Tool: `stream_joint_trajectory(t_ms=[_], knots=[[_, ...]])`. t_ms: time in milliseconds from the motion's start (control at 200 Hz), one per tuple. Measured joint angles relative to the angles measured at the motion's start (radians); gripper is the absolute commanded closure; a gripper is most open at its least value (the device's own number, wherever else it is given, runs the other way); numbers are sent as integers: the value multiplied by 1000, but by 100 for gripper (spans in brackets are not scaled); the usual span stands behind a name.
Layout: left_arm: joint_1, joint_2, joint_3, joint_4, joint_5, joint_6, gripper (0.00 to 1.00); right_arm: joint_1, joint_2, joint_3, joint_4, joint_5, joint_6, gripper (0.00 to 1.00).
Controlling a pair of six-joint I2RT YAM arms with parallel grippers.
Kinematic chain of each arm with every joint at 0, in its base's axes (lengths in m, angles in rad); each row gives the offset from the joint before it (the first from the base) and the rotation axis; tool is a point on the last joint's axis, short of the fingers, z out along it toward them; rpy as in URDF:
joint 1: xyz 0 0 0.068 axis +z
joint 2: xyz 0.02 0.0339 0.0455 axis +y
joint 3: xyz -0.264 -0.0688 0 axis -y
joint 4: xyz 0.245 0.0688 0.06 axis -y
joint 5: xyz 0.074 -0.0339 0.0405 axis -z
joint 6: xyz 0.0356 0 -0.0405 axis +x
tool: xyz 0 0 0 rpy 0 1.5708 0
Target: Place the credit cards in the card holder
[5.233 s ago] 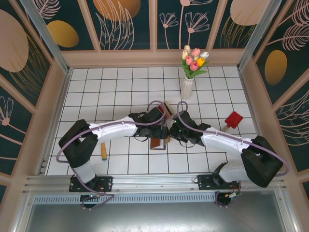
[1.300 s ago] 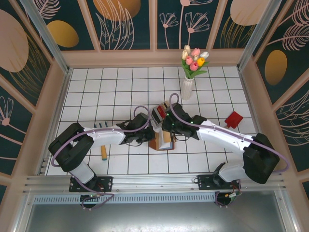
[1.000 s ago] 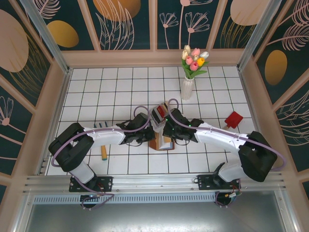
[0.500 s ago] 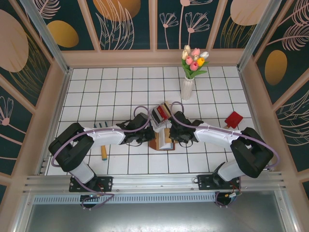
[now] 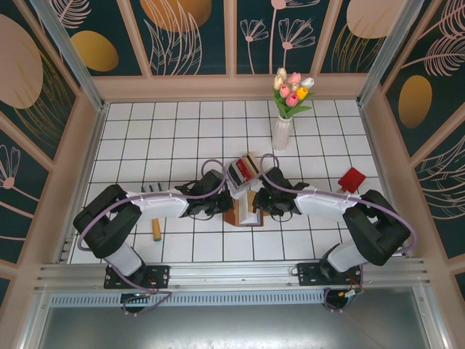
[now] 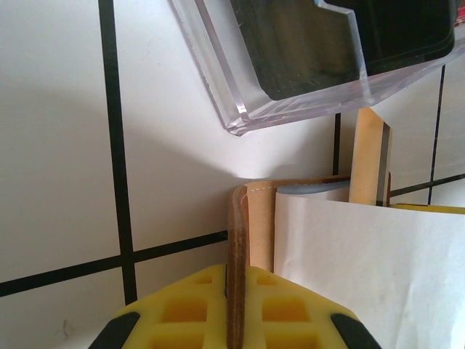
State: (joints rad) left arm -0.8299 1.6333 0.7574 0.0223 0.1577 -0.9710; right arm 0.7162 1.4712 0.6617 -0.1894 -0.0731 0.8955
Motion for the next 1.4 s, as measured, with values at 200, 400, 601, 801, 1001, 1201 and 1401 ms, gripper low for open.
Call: stream_joint_trajectory(t_ms=[200,400,601,801,1001,1201,1401], knots=[[0,2,0,0,0,1,100,-2,-26,-19,23,-1,0,60],[0,4,0,0,0,1,100,-24,-61,-25,60,-8,1,53],[0,6,2,0,0,5,100,-41,-32,-25,105,-18,0,50],[1,11,3,0,2,9,100,-47,31,-16,137,-37,-17,51],[2,11,3,-2,0,9,100,-51,62,4,129,-34,-42,61],[6,11,3,-5,-1,12,100,-55,76,13,118,-29,-55,71],[8,11,3,-11,-8,13,100,-56,86,27,114,-13,-59,81]])
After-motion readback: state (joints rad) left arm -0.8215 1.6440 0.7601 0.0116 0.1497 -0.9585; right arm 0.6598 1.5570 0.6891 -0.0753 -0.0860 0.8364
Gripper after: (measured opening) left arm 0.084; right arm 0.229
